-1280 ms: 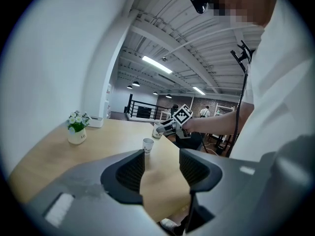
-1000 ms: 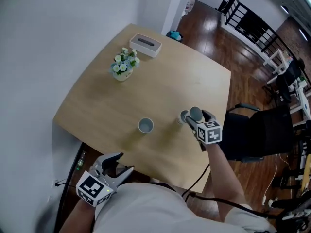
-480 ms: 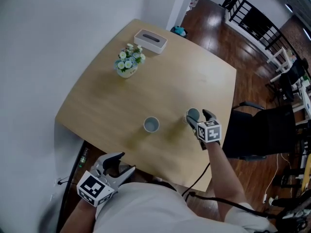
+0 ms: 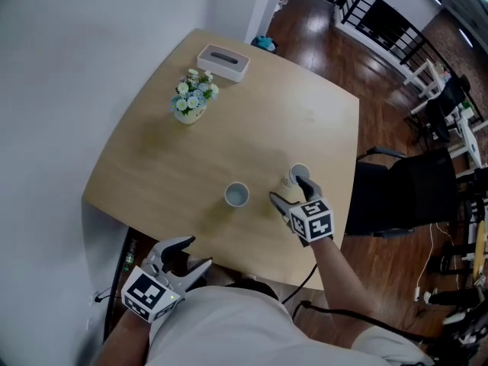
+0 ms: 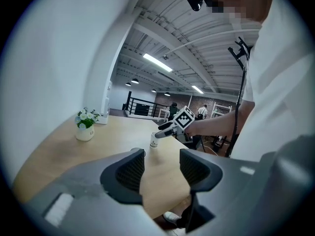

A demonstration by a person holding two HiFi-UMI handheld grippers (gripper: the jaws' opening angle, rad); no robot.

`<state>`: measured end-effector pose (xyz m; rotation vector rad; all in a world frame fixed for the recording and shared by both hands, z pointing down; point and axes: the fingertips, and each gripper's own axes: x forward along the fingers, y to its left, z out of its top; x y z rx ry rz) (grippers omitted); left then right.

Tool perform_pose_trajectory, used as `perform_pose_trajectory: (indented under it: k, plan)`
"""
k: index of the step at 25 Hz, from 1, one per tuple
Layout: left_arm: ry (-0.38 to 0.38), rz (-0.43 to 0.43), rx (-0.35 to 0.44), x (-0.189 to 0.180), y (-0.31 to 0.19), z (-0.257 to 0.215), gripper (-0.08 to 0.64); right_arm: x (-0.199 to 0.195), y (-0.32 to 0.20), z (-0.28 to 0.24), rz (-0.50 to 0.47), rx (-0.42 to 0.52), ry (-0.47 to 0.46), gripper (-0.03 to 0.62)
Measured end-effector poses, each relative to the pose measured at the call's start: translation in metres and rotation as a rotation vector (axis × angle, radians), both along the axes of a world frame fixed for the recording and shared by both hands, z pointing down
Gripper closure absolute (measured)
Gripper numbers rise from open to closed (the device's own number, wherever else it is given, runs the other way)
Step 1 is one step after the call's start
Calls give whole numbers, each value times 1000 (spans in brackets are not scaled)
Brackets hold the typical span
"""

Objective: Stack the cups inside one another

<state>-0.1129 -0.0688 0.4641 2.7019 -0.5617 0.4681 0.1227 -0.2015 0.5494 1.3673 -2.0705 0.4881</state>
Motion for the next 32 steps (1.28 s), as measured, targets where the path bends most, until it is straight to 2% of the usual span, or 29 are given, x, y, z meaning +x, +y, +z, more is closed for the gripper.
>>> perform_pose_trajectory:
  k: [6,13,15,17,22,27,32]
  plan:
    - [18,31,-5,-25,-3,-1,300,-93,13,29,-125,-45,-1,178]
    - [-12,21,-14,-60,0,6,288,-128,-4,81,-115,-108,30,169]
    - [-16,14,-16,-66,2,6,288,-128,-7,88,-103,-117,42,169]
    - [-20,10,-18,-70,4,5,288,-124,-8,86,-85,-108,50,224]
    - [-17,30,-27,-68,2,8,288,-119,-6,63,-72,-76,32,227]
    - [12,84,-21,-36,0,4,288,-92,10,22,-48,-43,19,229]
    - [59,134,-13,17,-1,-2,288,-43,14,-14,-17,-1,21,229]
